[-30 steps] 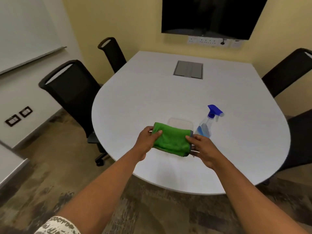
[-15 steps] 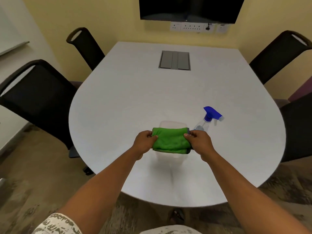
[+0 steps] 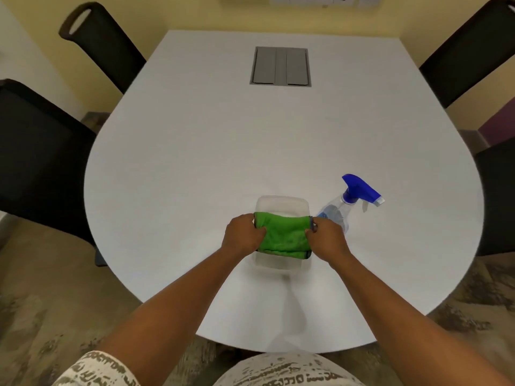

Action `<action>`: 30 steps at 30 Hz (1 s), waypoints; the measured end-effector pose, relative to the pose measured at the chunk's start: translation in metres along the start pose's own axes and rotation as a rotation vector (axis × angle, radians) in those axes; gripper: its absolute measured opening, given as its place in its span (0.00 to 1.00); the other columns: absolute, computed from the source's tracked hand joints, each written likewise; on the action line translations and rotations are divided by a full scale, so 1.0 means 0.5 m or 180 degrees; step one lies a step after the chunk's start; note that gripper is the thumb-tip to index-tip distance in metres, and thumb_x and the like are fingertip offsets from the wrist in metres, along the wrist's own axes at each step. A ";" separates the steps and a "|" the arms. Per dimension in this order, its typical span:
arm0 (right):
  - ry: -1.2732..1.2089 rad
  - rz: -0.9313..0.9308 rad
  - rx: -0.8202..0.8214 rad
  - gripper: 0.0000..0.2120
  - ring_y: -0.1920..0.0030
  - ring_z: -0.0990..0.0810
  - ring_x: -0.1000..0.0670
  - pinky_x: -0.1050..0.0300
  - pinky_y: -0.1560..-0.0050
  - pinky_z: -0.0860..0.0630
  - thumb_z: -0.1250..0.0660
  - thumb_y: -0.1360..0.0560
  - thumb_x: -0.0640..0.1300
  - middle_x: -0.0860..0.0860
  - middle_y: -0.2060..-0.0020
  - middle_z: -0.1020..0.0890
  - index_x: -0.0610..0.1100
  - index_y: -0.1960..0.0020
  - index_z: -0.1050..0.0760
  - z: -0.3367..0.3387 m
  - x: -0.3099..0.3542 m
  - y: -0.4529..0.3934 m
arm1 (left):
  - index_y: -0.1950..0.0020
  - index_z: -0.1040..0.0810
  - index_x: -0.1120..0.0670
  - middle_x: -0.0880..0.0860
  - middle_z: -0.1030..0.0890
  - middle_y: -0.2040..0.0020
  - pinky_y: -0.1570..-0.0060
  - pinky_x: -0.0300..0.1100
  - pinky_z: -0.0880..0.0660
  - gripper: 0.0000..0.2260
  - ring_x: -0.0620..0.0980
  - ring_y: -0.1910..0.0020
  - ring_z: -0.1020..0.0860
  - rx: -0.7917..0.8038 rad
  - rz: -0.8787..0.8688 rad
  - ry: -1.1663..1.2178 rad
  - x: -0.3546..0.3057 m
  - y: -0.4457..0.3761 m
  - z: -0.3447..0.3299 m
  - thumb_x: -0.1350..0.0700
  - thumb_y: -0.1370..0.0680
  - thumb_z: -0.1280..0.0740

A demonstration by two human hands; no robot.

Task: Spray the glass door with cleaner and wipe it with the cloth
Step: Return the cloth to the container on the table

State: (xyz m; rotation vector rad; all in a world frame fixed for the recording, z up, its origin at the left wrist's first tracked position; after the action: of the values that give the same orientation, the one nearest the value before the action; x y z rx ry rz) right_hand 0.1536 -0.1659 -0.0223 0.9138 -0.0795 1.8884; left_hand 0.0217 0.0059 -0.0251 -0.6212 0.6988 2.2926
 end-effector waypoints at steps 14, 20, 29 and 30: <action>0.0929 -0.0201 0.0373 0.10 0.46 0.21 0.43 0.59 0.54 0.30 0.41 0.21 0.34 0.41 0.48 0.19 0.37 0.43 0.24 -0.073 0.017 0.003 | 0.40 0.22 0.57 0.56 0.25 0.42 0.58 0.46 0.30 0.14 0.56 0.39 0.29 0.0294 -0.1424 -0.2079 -0.028 -0.027 -0.052 0.51 0.22 0.35; 0.1813 -0.0054 0.0403 0.19 0.42 0.21 0.44 0.52 0.44 0.23 0.34 0.21 0.42 0.44 0.41 0.23 0.41 0.32 0.31 -0.086 0.035 0.005 | 0.40 0.20 0.57 0.57 0.22 0.47 0.61 0.47 0.32 0.13 0.57 0.45 0.26 0.0807 -0.2111 -0.2448 -0.060 -0.011 -0.118 0.61 0.22 0.37; 0.3108 0.0534 0.0666 0.10 0.33 0.31 0.42 0.47 0.35 0.31 0.32 0.22 0.46 0.45 0.45 0.20 0.44 0.43 0.23 -0.121 0.066 -0.006 | 0.41 0.22 0.63 0.59 0.22 0.41 0.54 0.47 0.34 0.10 0.59 0.43 0.22 0.1176 -0.2204 -0.3412 -0.067 -0.021 -0.163 0.63 0.21 0.34; 0.3208 0.0559 0.0777 0.10 0.32 0.33 0.42 0.46 0.34 0.32 0.32 0.22 0.47 0.45 0.45 0.20 0.44 0.44 0.22 -0.132 0.062 -0.004 | 0.40 0.22 0.63 0.59 0.22 0.40 0.54 0.47 0.34 0.10 0.59 0.43 0.22 0.1234 -0.2148 -0.3422 -0.063 -0.024 -0.166 0.63 0.21 0.34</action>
State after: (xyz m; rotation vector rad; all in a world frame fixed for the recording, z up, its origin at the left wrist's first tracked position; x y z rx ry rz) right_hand 0.1118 -0.1132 -0.0510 0.0169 0.7045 2.3507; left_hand 0.0714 -0.0520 -0.0721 0.4999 0.2897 1.4604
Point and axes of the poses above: each hand's wrist, its own y-axis away from the middle knuckle, its own z-axis out of the back of the hand, x = y × z, the point moved 8 cm from there along -y, towards the middle knuckle
